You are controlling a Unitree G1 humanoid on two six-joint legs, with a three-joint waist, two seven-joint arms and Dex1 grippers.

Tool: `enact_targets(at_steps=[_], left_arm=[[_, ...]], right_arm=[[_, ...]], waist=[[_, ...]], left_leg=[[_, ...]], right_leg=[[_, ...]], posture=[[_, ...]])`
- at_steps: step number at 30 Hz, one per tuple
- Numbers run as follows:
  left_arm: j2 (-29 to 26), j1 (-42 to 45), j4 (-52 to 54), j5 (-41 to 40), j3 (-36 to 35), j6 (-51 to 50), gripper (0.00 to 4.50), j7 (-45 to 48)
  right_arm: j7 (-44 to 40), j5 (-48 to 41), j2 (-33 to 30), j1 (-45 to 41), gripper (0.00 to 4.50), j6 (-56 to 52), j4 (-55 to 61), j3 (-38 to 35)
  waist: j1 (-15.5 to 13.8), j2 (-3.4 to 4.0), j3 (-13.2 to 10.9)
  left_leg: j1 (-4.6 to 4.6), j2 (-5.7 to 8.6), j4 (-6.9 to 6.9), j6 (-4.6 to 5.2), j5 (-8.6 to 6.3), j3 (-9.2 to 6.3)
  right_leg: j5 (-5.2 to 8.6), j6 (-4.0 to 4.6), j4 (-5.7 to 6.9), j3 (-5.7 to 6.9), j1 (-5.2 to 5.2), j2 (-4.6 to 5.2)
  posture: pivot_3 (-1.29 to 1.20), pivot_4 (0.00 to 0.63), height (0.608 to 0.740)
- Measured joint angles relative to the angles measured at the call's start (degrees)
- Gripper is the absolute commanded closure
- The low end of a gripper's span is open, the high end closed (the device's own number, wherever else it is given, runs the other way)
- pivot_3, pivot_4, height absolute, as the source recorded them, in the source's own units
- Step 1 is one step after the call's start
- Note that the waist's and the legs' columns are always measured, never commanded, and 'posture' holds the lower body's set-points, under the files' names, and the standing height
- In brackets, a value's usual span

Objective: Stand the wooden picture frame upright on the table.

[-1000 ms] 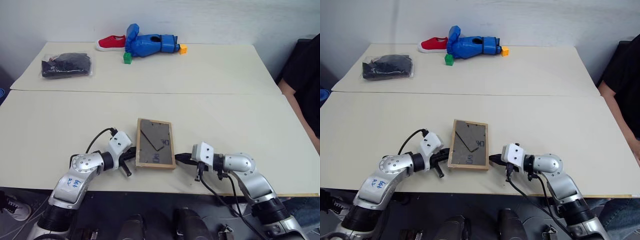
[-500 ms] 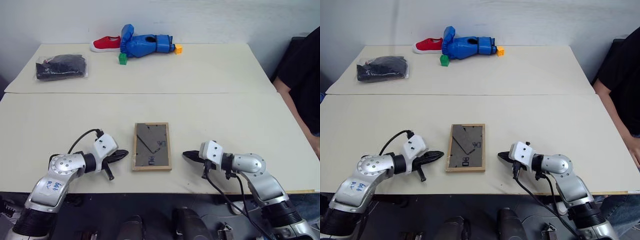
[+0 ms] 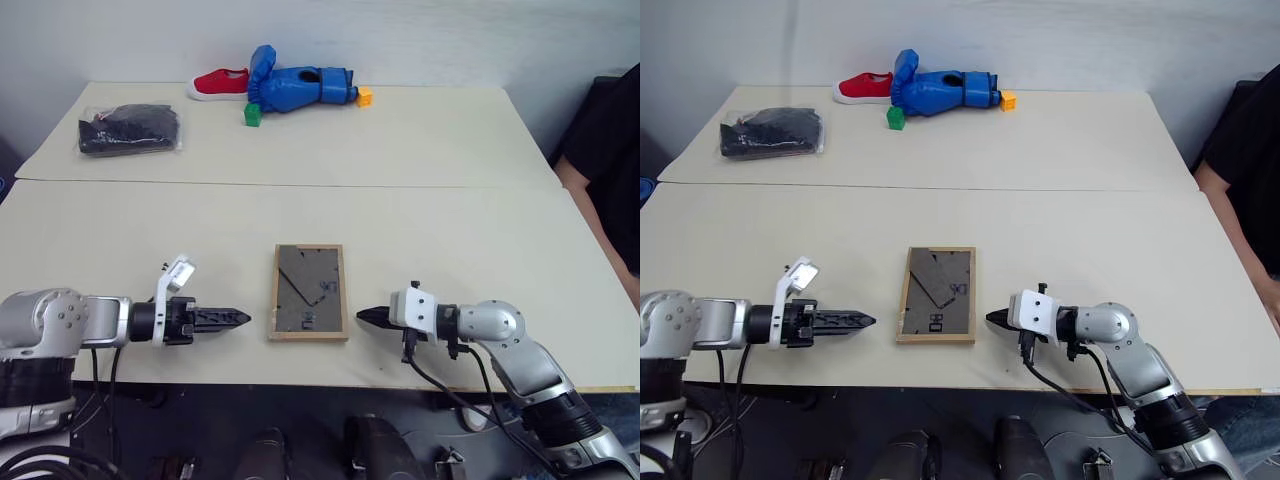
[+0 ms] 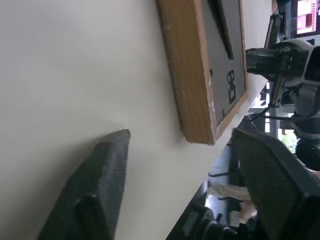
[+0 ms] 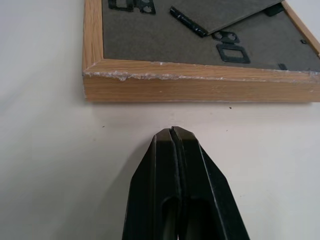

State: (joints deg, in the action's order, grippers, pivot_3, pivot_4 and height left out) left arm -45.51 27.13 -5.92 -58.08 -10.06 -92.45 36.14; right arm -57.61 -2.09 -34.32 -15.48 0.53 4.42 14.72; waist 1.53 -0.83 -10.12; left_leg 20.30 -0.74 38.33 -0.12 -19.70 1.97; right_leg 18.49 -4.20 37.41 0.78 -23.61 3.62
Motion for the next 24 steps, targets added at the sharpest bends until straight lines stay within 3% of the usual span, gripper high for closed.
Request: enact_targets(at_steps=[19, 24], left_arm=[[12.4, 5.5, -11.1, -32.6, 2.7, 1.2, 0.02, -38.6], [13.7, 4.7, -12.8, -42.4, 5.6, 4.2, 1.16, -48.2]], right_arm=[[1.7, 4.6, 1.2, -2.2, 4.50, -4.7, 3.1, 3.1], [1.7, 5.7, 1.4, -3.5, 4.50, -4.9, 3.1, 4.3]], waist=[[-1.3, 0.09, 0.1], [-1.2, 0.09, 0.1]], left_leg=[[-0.04, 0.03, 0.55, -0.09, -0.10, -0.07], [-0.04, 0.01, 0.61, -0.13, -0.11, -0.08]], right_leg=[[0.01, -0.01, -0.05, 0.05, 0.15, 0.02], [0.01, -0.02, -0.02, 0.05, 0.14, 0.01]], posture=[[0.00, 0.150, 0.740], [0.00, 0.150, 0.740]])
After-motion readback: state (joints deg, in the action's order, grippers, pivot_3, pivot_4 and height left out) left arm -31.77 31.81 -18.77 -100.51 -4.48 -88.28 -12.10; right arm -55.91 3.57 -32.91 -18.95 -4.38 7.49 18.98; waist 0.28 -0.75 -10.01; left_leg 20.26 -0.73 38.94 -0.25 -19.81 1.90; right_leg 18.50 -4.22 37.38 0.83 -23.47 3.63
